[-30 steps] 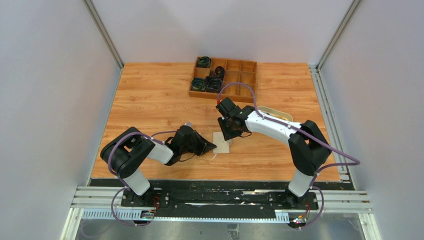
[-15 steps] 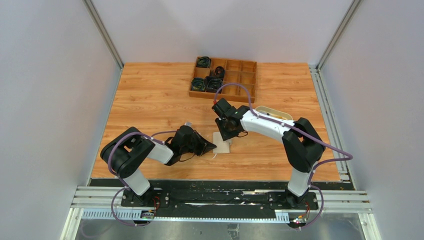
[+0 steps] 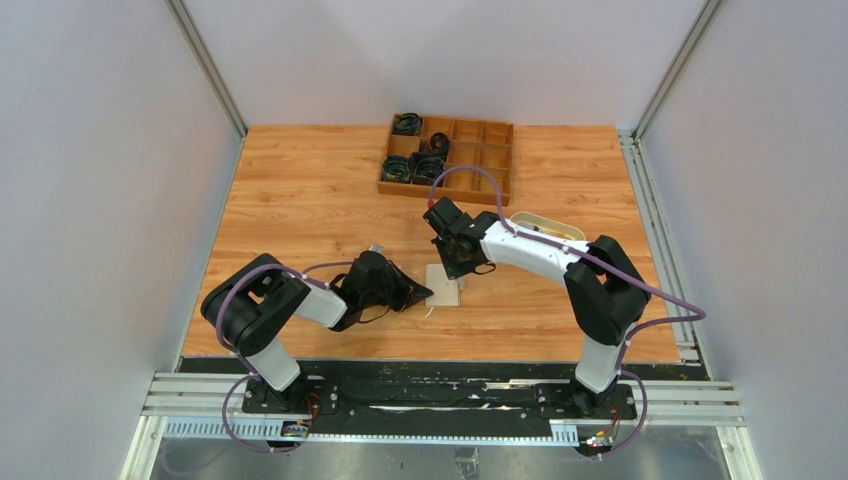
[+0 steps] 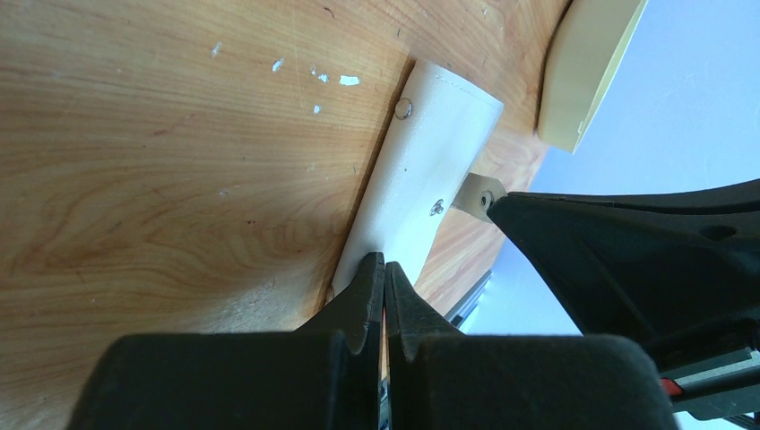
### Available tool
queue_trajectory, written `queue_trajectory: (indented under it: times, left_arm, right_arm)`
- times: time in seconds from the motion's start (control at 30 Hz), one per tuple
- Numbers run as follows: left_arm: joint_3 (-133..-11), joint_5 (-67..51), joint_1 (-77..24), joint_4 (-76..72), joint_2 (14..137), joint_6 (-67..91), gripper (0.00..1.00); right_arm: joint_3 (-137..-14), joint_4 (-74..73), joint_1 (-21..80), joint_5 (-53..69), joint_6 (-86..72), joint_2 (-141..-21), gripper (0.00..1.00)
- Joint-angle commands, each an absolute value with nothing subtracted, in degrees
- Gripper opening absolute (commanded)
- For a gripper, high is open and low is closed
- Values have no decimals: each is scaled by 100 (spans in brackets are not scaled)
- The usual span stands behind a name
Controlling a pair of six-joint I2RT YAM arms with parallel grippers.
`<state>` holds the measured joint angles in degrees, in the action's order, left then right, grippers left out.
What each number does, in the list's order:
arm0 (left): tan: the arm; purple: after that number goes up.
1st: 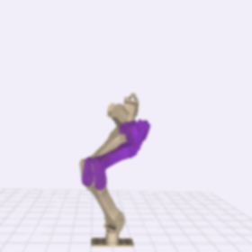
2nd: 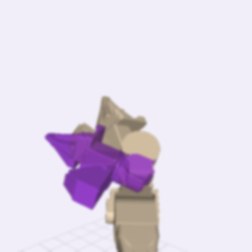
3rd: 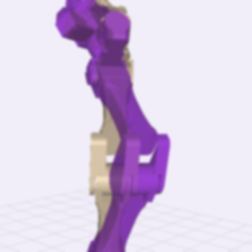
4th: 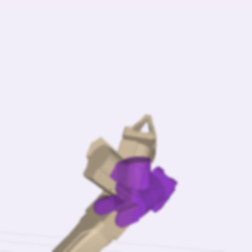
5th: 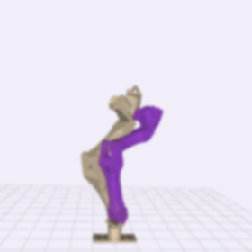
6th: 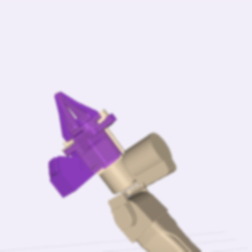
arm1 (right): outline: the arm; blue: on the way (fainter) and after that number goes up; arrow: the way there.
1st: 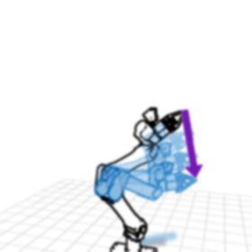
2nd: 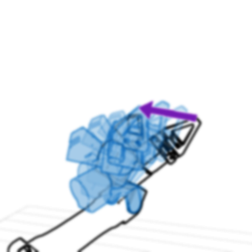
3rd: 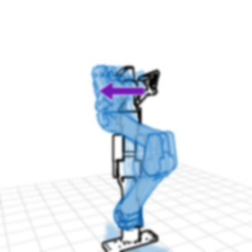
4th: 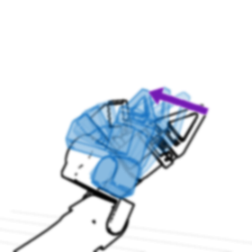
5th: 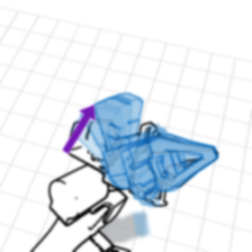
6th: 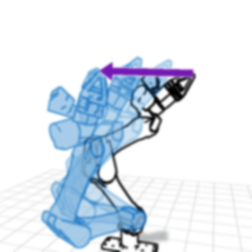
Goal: Take the credit cards out of the card holder
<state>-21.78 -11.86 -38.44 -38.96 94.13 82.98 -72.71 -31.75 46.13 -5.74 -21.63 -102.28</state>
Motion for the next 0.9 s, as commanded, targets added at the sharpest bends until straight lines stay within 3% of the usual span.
queue_trajectory:
  times: [0.0, 0.5, 0.87]
  left_arm:
    - [-2083, -1120, -3867, -3595, 9580, 8174, 0]
    - [-2085, -1143, -3867, -3595, 9574, 8165, 0]
    - [-2057, -1136, -3867, -3595, 9562, 8165, 0]
  right_arm:
    - [-7327, -3332, 4710, -662, -2207, -10134, 0]
    - [-7129, -2805, 4720, 253, -2418, -10213, 0]
    - [-7055, -2830, 4720, 100, -2446, -10460, 0]
